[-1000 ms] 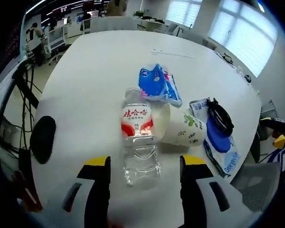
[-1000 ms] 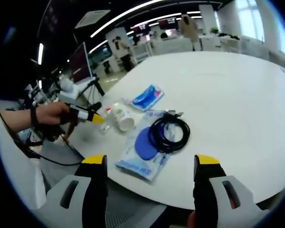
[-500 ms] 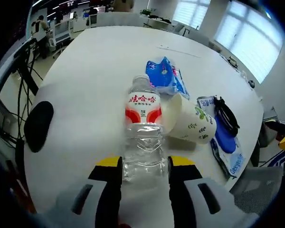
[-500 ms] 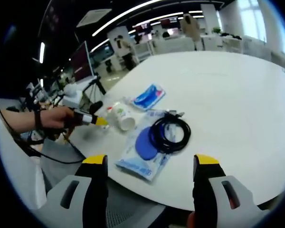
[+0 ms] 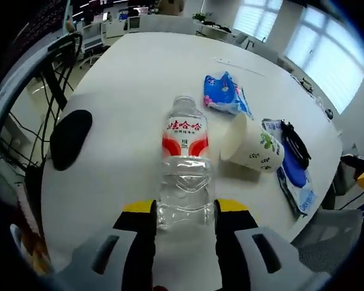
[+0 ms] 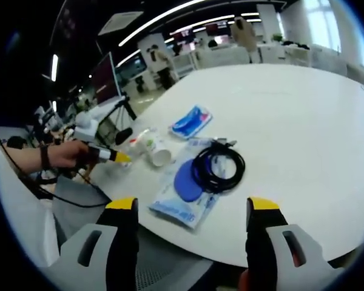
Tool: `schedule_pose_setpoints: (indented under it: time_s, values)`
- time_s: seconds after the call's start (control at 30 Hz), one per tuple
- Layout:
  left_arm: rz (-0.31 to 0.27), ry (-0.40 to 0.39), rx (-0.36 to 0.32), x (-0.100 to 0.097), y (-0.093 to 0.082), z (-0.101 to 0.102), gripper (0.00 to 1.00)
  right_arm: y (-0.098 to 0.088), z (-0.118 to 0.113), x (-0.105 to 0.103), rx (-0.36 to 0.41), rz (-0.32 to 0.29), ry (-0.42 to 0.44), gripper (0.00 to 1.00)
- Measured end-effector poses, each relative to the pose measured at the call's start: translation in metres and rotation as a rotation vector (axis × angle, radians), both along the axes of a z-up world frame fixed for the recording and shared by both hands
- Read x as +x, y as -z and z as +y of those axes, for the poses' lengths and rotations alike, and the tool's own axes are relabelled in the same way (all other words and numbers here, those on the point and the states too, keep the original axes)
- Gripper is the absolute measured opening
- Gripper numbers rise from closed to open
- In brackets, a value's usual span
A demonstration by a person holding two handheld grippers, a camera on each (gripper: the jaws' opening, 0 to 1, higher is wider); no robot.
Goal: Arrange the tabletop items into an orderly group along one side of the table until the central work area is clear of visible clutter.
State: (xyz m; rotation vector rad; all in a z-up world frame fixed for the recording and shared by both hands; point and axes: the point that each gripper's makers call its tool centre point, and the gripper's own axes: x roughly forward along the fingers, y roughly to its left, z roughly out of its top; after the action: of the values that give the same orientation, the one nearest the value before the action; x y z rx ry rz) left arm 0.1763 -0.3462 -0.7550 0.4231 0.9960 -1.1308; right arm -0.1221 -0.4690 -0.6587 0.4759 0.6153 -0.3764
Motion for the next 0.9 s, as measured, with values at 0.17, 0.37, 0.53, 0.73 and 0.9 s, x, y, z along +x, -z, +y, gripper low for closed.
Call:
schedule_pose_setpoints:
  time_s: [0.17, 0.37, 0.53, 0.73, 0.9]
  values:
    - [0.001, -0.029, 0.006, -0.005, -0.001, 0.012, 0.37, 0.001, 0.002, 0.003, 0.002, -0.001, -0.008, 0.71]
    - [0.010, -0.052, 0.023, -0.013, -0.001, 0.025, 0.37, 0.001, 0.004, 0.004, 0.003, -0.003, -0.013, 0.70]
    - [0.016, -0.072, 0.039, -0.018, -0.001, 0.035, 0.37, 0.002, 0.005, 0.003, 0.007, -0.002, -0.009, 0.70]
    - [0.024, -0.090, 0.062, -0.028, -0.001, 0.047, 0.37, 0.002, 0.005, 0.001, 0.009, 0.001, -0.007, 0.69]
    - [0.035, -0.110, 0.076, -0.035, -0.001, 0.054, 0.37, 0.002, 0.006, 0.001, 0.011, 0.002, -0.006, 0.69]
